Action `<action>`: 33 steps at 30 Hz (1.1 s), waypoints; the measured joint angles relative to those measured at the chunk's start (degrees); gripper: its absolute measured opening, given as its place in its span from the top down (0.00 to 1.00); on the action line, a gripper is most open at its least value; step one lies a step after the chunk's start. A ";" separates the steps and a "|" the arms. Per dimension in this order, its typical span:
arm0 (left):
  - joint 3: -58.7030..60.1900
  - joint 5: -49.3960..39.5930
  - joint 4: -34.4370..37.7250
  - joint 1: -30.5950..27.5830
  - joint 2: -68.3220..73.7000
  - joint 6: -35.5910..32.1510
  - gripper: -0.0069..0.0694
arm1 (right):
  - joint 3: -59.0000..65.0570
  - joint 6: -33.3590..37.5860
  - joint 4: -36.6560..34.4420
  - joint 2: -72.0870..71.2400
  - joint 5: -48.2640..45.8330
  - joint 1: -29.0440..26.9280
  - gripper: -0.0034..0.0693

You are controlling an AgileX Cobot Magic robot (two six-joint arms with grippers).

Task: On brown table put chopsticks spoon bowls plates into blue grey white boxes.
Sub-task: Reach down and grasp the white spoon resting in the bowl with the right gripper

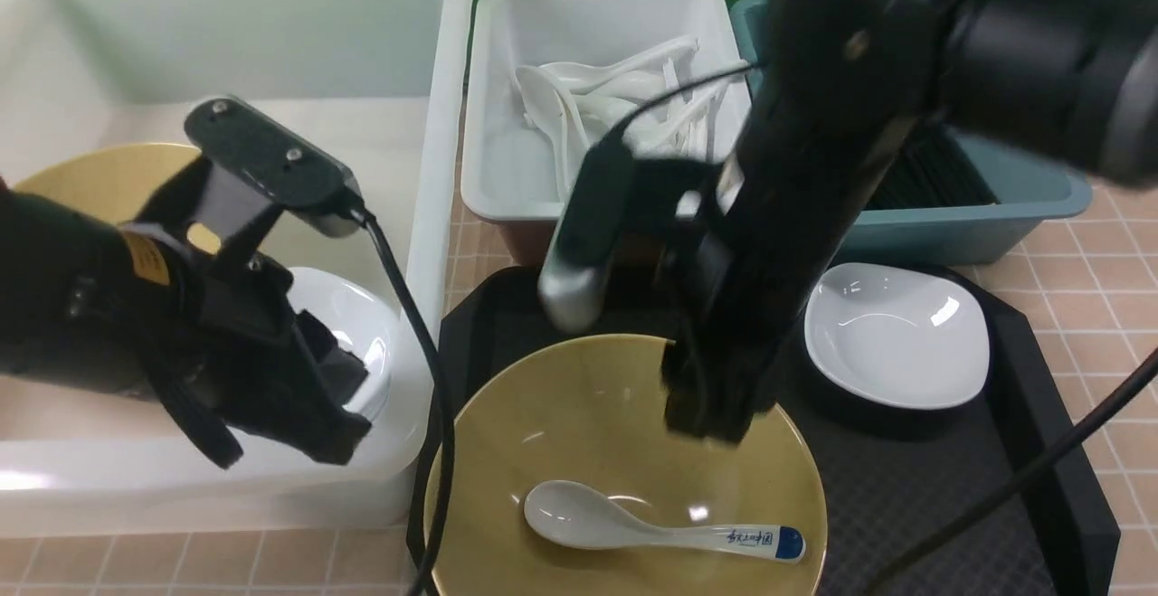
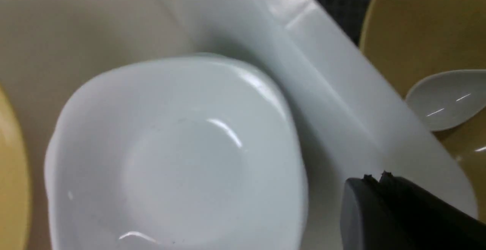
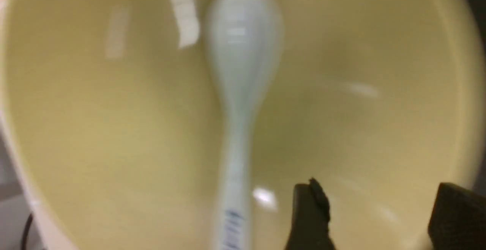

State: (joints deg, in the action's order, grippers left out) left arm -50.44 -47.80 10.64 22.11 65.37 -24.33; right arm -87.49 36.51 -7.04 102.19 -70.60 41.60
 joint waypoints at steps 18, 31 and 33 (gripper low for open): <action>0.01 1.01 14.35 0.00 0.00 -16.33 0.91 | 2.02 -0.26 -2.56 9.23 0.85 2.88 0.33; 0.01 1.01 14.35 0.00 0.00 -16.55 0.91 | 4.85 2.87 -1.77 9.58 1.02 2.88 0.58; 0.01 1.11 14.35 0.00 0.00 -16.55 0.91 | 4.10 2.81 -0.77 8.96 1.08 2.88 0.73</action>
State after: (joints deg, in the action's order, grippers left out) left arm -50.44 -46.70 24.99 22.11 65.37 -40.88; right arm -83.39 39.32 -7.81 111.15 -69.52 44.49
